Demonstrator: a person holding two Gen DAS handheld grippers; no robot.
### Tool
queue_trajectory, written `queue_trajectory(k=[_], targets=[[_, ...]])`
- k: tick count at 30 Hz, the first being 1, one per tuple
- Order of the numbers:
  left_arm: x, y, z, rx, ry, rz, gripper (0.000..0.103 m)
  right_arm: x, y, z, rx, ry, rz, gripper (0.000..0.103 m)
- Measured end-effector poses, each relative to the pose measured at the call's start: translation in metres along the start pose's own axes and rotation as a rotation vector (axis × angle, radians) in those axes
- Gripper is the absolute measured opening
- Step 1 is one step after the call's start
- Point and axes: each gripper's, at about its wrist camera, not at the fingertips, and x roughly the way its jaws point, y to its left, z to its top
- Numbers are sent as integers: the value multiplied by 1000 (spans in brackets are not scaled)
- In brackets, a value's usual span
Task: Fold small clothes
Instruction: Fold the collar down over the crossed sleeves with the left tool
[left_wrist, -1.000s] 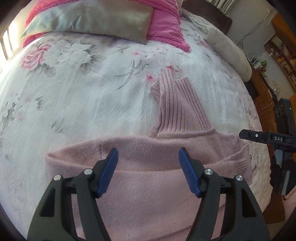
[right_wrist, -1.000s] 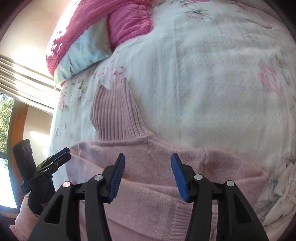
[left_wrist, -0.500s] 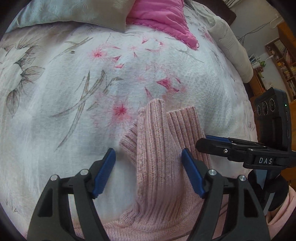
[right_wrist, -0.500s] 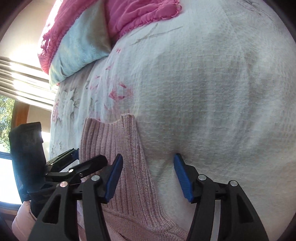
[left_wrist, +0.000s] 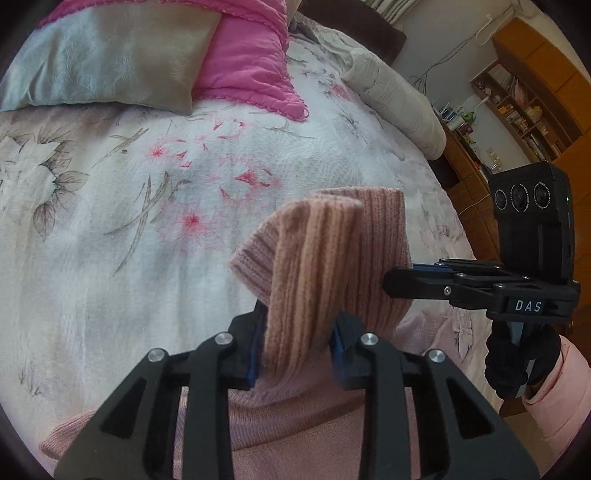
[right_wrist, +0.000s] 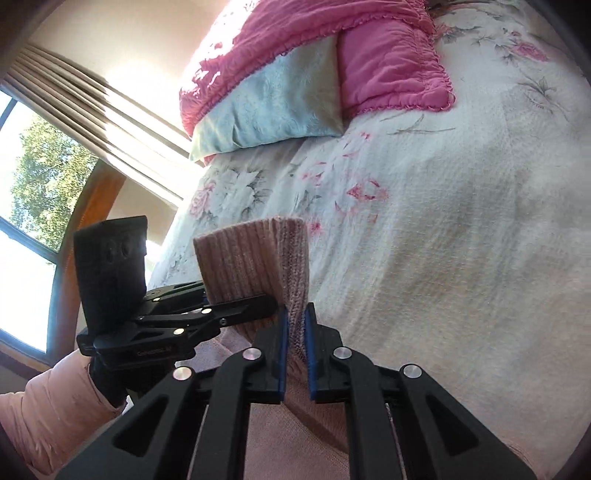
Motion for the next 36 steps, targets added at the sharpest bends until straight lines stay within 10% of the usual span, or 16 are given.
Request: queue_trajectory(k=[11,23,29,36], targets=[[-65,-25,-83,98,-72,8,27,-26,33,-78,-88,6,-41,8],[-56,-40,-196,192,101,45,33,-15,44,-170,-192,149,-159,9],[-49,-21,-240,162,218,75,38,-8,30,-199,-140,218,-160,26],[-93,-12,-205,34,59,32,48,-44,21,-190,60,112,-41,49]])
